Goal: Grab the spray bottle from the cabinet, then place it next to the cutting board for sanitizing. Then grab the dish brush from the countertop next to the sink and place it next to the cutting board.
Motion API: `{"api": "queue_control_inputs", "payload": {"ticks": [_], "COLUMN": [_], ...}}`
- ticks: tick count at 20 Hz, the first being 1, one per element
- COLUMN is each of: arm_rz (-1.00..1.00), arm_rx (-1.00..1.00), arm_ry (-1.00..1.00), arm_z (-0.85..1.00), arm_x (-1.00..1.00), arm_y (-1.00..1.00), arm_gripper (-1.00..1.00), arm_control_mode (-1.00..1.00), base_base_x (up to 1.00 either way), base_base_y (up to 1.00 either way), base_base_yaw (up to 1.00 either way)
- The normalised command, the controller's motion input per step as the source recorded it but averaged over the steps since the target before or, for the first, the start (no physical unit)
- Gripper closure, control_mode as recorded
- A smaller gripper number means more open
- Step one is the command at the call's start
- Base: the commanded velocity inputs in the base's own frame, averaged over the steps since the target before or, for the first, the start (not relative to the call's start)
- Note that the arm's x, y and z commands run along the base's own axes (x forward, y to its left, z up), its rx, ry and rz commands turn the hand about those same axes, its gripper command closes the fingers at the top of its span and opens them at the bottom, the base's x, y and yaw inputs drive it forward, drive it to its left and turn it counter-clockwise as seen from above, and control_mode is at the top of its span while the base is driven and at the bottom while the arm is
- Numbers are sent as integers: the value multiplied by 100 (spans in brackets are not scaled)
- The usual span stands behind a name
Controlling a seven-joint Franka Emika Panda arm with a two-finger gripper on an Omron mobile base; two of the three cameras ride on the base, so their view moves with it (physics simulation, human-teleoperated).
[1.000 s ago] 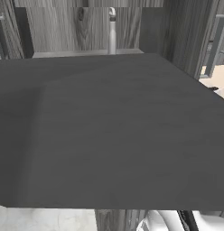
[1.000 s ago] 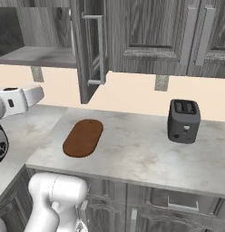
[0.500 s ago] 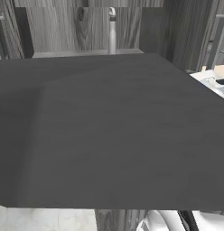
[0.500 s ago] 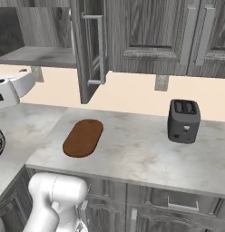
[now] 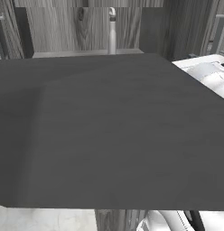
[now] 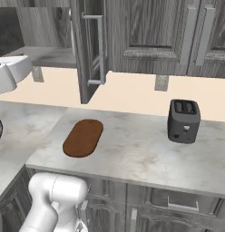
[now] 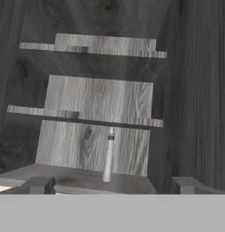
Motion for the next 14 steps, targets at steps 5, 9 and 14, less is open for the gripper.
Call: {"api": "queue_control_inputs", "payload": {"ticks": [5, 9, 14], "arm_rz": [0, 0, 0], "arm_rx": [4, 0, 0], "arm_ry": [0, 0, 0], "arm_z": [6, -1, 0], "arm_x": [11, 41, 61], "arm_y": [0, 0, 0], "arm_gripper": [-100, -100, -100], "arm_control_mode": [-100, -100, -100], "base_base_x": [0, 0, 0], "base_base_y": [0, 0, 0], "base_base_yaw": [0, 0, 0]}}
